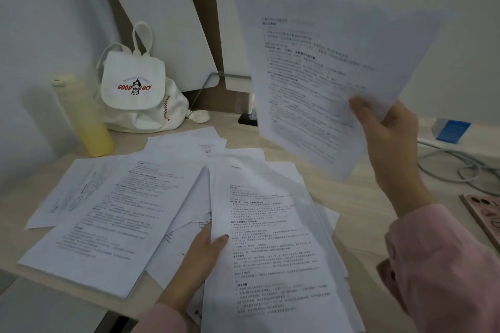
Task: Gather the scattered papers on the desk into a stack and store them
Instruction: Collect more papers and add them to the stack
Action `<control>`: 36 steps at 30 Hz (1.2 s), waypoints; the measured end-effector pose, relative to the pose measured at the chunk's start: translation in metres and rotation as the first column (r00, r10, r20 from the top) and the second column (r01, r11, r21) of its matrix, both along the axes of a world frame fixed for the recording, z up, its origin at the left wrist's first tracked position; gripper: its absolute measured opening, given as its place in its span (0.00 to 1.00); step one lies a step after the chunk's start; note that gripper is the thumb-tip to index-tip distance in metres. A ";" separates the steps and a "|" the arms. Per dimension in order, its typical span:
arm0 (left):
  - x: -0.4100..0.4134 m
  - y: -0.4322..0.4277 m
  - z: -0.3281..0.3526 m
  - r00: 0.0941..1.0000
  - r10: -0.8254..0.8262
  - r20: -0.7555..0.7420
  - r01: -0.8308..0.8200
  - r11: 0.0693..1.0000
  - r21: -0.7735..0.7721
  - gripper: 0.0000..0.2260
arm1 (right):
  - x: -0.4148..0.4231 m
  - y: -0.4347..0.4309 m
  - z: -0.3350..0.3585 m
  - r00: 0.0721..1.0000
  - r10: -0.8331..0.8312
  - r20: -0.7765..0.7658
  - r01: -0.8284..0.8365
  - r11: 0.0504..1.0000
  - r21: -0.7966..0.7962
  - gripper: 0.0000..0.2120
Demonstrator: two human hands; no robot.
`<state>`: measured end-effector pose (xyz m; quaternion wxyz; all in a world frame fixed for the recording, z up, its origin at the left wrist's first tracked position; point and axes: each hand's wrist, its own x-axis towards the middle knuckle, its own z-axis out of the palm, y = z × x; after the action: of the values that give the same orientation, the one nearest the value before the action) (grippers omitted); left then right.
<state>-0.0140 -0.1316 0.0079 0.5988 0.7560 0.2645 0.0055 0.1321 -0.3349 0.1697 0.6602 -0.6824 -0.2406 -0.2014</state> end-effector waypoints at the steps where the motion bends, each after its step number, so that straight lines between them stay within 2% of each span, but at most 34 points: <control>1: 0.000 0.000 0.000 1.000 0.001 0.003 -0.001 1.000 0.003 0.16 | 0.000 0.001 0.005 0.998 0.055 -0.034 -0.053 0.997 0.050 0.04; 4: 0.001 0.002 -0.002 1.000 0.009 0.004 -0.009 1.000 0.001 0.14 | 0.004 0.002 0.007 0.966 0.200 -0.161 -0.173 0.970 0.170 0.07; 8: 0.005 0.003 -0.005 0.998 0.055 -0.024 -0.055 0.998 0.004 0.14 | 0.015 -0.002 -0.007 0.896 0.304 -0.325 -0.255 0.949 0.185 0.06; 10: 0.009 0.005 -0.010 0.994 0.100 -0.037 -0.099 0.995 0.005 0.11 | 0.022 -0.004 -0.023 0.850 0.295 -0.436 -0.248 0.955 0.162 0.06; 12: 0.007 0.005 -0.008 0.997 0.083 -0.005 -0.083 0.996 -0.011 0.07 | 0.027 -0.005 -0.044 0.808 0.244 -0.536 -0.247 0.967 0.069 0.07; 16: 0.003 0.004 -0.006 0.998 0.046 0.044 -0.040 0.991 -0.127 0.15 | 0.030 -0.005 -0.088 0.732 0.105 -0.673 -0.203 0.977 -0.069 0.11; 22: 0.007 0.002 -0.003 0.992 0.124 -0.022 -0.126 0.974 -0.190 0.26 | 0.018 0.007 -0.130 0.738 0.014 -0.675 -0.235 0.942 -0.238 0.09; 27: 0.003 -0.002 -0.001 0.995 0.029 0.095 -0.020 0.996 -0.088 0.17 | 0.010 0.017 -0.150 0.782 -0.010 -0.623 -0.290 0.879 -0.379 0.10; 30: -0.003 -0.002 0.007 0.980 0.077 0.181 -0.066 0.996 -0.062 0.15 | 0.010 0.009 -0.149 0.761 0.012 -0.649 -0.266 0.918 -0.295 0.14; 32: -0.004 -0.003 0.018 0.960 0.104 0.259 -0.090 0.994 -0.067 0.13 | 0.010 0.000 -0.143 0.671 0.094 -0.736 -0.295 0.944 -0.149 0.24; 33: -0.003 -0.004 0.026 0.945 0.108 0.308 -0.094 0.994 -0.060 0.12 | 0.010 -0.005 -0.137 0.623 0.154 -0.767 -0.328 0.942 -0.077 0.26; 34: -0.001 -0.005 0.035 0.927 0.105 0.361 -0.095 0.994 -0.046 0.12 | 0.008 -0.008 -0.129 0.601 0.227 -0.766 -0.366 0.931 -0.011 0.24; 36: 0.007 -0.007 0.054 0.878 0.091 0.469 -0.093 0.996 -0.019 0.12 | 0.007 -0.014 -0.109 0.651 0.325 -0.686 -0.392 0.918 0.062 0.18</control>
<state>-0.0068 -0.1383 0.0623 0.6423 0.7202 0.1472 0.2172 0.1388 -0.3494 0.0608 0.6962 -0.6761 -0.1194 0.2097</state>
